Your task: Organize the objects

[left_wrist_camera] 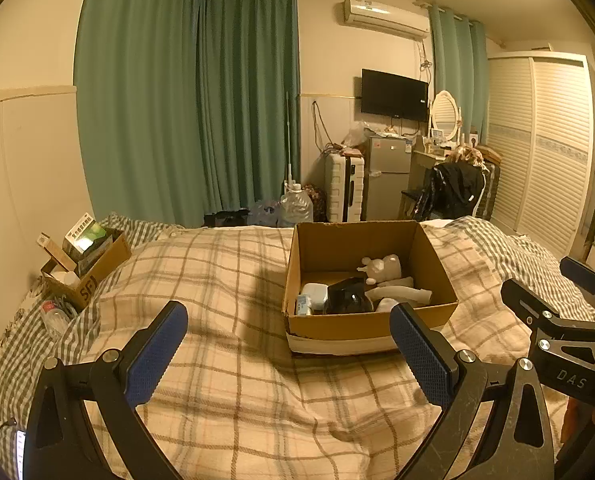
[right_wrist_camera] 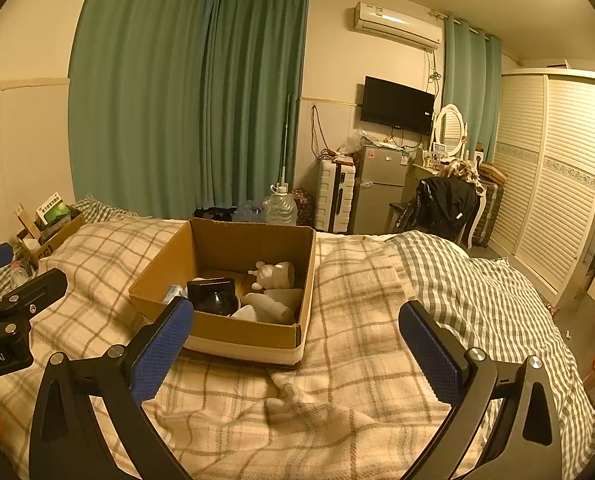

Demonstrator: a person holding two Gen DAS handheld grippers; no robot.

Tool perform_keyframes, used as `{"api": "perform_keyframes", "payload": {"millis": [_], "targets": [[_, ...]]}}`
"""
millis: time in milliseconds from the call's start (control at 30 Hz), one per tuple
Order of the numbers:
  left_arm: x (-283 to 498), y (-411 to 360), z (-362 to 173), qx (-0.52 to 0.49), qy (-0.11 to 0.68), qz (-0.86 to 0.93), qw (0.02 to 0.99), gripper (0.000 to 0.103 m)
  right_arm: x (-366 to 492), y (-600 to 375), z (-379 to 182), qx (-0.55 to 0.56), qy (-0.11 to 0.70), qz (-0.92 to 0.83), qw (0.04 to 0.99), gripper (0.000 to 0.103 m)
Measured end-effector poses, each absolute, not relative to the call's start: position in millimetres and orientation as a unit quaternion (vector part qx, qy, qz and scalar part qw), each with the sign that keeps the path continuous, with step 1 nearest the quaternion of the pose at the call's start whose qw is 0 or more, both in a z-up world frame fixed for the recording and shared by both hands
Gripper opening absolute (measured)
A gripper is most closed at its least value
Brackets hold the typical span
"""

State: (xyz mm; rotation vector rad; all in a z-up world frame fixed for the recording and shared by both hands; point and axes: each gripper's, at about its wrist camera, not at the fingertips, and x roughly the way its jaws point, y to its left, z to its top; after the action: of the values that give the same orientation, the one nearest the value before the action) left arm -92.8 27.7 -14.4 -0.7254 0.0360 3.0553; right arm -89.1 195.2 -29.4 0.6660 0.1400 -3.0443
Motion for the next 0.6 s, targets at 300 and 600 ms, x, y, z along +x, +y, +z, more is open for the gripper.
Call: {"api": "perform_keyframes", "payload": {"millis": [300,600], "targets": [[-91.2,29.0,-15.0,-0.229,0.012,0.973,-0.001,0.103,-88.5,195.3,-27.9,0.211,0.04,-0.977,0.01,0.103],[-92.3,29.0,-17.6,-0.237,0.011,0.971,0.001,0.103,-88.4,195.0,-28.7,0.213,0.041,-0.976,0.011,0.103]]}}
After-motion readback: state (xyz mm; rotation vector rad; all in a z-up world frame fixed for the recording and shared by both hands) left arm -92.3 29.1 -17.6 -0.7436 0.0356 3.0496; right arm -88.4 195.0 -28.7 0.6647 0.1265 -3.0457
